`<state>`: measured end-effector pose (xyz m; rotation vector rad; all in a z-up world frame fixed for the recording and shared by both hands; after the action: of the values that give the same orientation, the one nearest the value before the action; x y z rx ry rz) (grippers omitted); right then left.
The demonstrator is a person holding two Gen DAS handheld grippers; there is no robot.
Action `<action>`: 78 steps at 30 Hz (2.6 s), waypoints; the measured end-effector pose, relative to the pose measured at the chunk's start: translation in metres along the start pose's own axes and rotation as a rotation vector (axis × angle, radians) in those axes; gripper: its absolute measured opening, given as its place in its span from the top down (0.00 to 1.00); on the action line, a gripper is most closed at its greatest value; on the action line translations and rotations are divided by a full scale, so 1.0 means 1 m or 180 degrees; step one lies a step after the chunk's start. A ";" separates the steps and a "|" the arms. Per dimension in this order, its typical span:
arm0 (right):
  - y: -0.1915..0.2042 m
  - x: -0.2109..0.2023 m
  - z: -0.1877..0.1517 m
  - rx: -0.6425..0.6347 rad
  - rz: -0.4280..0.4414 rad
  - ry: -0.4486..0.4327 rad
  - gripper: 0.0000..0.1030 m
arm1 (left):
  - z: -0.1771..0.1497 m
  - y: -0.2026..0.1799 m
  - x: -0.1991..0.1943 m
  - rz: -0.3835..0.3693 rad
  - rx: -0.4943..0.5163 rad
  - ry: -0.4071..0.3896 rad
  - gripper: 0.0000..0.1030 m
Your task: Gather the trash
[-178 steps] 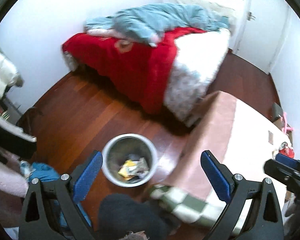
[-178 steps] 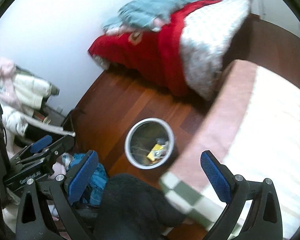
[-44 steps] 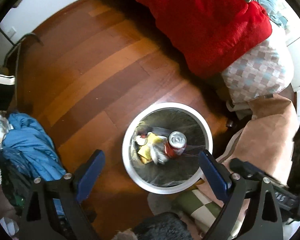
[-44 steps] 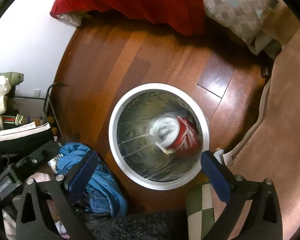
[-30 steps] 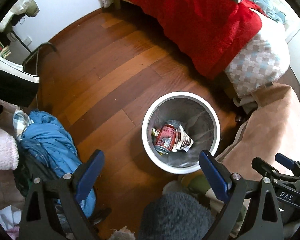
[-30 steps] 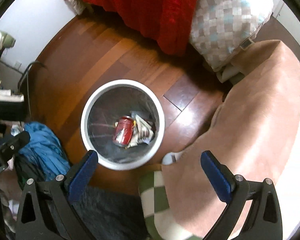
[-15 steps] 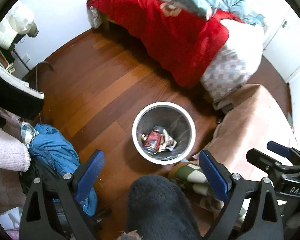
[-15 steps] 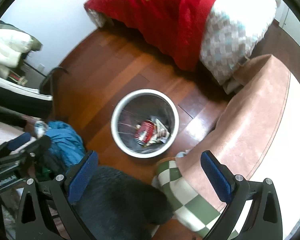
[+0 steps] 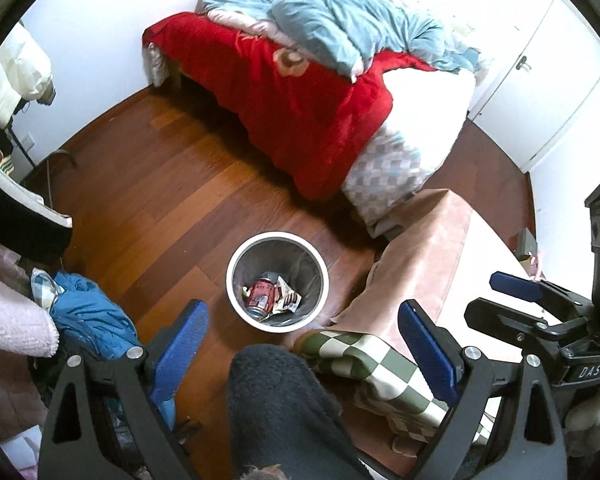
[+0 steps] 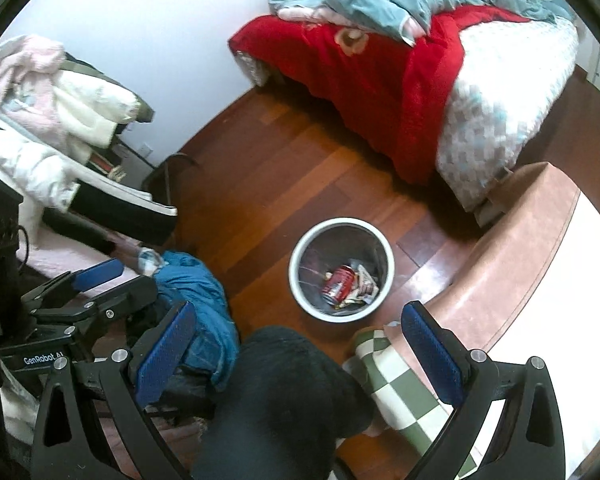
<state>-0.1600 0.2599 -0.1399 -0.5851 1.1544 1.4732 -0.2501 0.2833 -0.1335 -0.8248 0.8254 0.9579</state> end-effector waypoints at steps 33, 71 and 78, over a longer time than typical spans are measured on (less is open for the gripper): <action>0.011 -0.031 -0.001 -0.0096 0.0140 0.0034 0.00 | -0.008 -0.010 -0.023 -0.0221 -0.0079 -0.0090 0.00; 0.019 -0.039 -0.006 -0.0146 0.0135 0.0046 0.00 | -0.007 -0.014 -0.028 -0.0261 -0.0049 -0.0092 0.00; 0.021 -0.038 -0.004 -0.0141 0.0135 0.0046 0.00 | -0.007 -0.015 -0.028 -0.0259 -0.0044 -0.0092 0.00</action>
<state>-0.1713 0.2409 -0.1019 -0.6059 1.1543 1.5364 -0.2478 0.2623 -0.1089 -0.8484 0.7555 0.9027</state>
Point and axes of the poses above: each gripper's, at about its wrist camera, not at the fingertips, and x roughly the way its jaws point, y to its left, z to its top, the point moved 10 cm from there along x, roughly the way its jaws point, and after that the axes turned 2 degrees about x, right-handed, at the moved point
